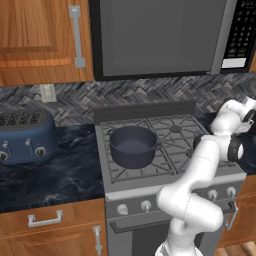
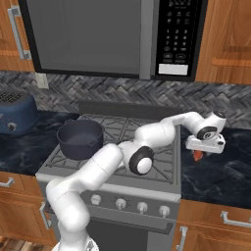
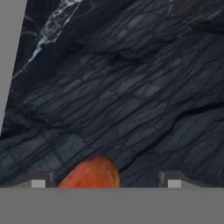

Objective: Turn on the burner for the pot on the stove. Wait thirty seconds for the pot to heat up. Then add the sweet potato to the pot.

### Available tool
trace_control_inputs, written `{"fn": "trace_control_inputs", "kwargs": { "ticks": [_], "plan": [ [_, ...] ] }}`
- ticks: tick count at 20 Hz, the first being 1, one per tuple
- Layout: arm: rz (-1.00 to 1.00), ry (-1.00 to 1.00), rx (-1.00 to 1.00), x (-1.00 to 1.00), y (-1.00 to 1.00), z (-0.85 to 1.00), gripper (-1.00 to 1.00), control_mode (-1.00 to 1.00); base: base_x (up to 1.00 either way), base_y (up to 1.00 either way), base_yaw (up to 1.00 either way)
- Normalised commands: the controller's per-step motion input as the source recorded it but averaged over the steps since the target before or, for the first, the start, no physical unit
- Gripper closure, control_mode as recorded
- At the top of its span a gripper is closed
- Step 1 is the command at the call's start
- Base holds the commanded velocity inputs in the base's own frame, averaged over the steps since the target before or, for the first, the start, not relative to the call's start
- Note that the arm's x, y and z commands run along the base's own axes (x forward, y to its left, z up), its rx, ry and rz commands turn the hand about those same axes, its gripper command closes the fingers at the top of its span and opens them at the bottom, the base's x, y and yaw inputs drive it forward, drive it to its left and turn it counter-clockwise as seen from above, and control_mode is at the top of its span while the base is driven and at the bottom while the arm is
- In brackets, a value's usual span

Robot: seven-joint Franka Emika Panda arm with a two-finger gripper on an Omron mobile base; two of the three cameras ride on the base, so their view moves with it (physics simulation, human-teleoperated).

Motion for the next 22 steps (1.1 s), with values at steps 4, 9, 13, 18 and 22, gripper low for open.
{"fn": "trace_control_inputs", "kwargs": {
  "ticks": [4,9,13,18,22],
  "plan": [
    [0.00,0.12,-0.04,-0.43,-0.05,-0.70,1.00,-1.00,0.00,0.00,0.00],
    [-0.02,0.08,0.00,-0.92,-0.06,-0.60,1.00,-1.00,0.00,0.00,0.00],
    [-0.06,0.00,0.02,-1.00,-0.05,-0.03,1.00,-1.00,0.00,0.00,0.00],
    [-0.08,-0.07,0.04,-1.00,0.02,0.59,1.00,-1.00,0.00,0.00,0.00],
    [-0.08,-0.09,0.02,-1.00,0.32,0.84,1.00,-1.00,0.00,0.00,0.00]
  ]
}}
